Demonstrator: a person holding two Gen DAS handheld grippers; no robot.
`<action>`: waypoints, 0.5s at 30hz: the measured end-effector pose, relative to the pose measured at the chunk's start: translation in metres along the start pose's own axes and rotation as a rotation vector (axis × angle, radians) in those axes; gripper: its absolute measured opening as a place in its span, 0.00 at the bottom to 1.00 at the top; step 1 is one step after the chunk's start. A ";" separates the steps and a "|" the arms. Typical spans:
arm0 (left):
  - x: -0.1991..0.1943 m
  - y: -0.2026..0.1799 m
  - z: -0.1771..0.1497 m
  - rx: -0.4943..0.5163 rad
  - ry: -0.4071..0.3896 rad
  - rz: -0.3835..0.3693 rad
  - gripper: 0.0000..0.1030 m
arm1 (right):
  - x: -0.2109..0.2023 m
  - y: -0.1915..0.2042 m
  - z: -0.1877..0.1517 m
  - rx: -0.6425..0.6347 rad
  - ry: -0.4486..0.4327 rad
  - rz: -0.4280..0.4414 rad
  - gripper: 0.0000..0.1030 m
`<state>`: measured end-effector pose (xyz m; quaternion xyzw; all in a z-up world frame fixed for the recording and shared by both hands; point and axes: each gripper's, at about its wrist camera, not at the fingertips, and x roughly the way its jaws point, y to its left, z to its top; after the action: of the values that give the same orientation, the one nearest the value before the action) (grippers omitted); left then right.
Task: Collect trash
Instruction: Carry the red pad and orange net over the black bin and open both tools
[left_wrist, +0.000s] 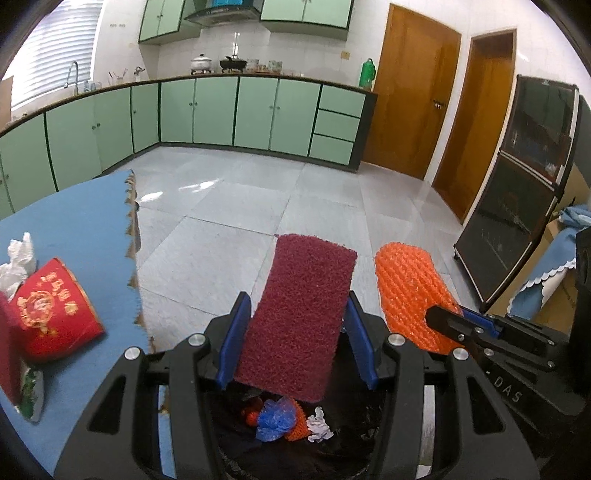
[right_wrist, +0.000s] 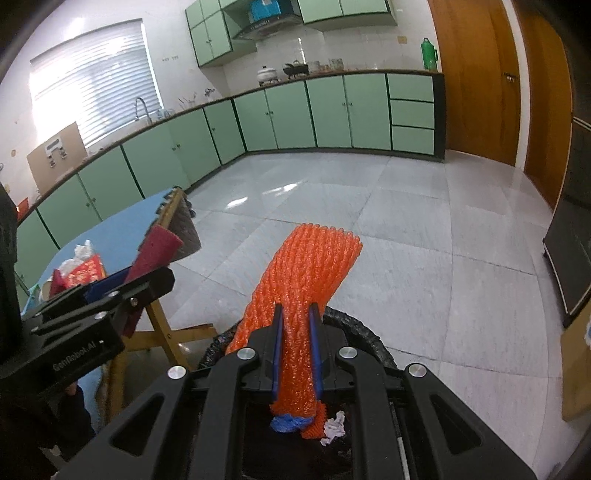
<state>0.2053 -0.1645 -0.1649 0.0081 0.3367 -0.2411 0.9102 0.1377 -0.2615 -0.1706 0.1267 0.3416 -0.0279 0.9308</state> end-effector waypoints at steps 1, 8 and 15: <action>0.005 0.002 0.004 0.003 0.007 -0.002 0.49 | 0.004 -0.002 -0.001 0.003 0.008 -0.002 0.12; 0.022 0.005 0.006 -0.006 0.055 -0.023 0.51 | 0.029 -0.019 -0.003 0.039 0.071 -0.006 0.24; 0.019 0.010 0.009 -0.023 0.042 -0.029 0.59 | 0.029 -0.023 -0.006 0.057 0.093 -0.042 0.62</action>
<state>0.2271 -0.1656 -0.1710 -0.0023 0.3584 -0.2501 0.8994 0.1533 -0.2813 -0.1988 0.1472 0.3864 -0.0514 0.9091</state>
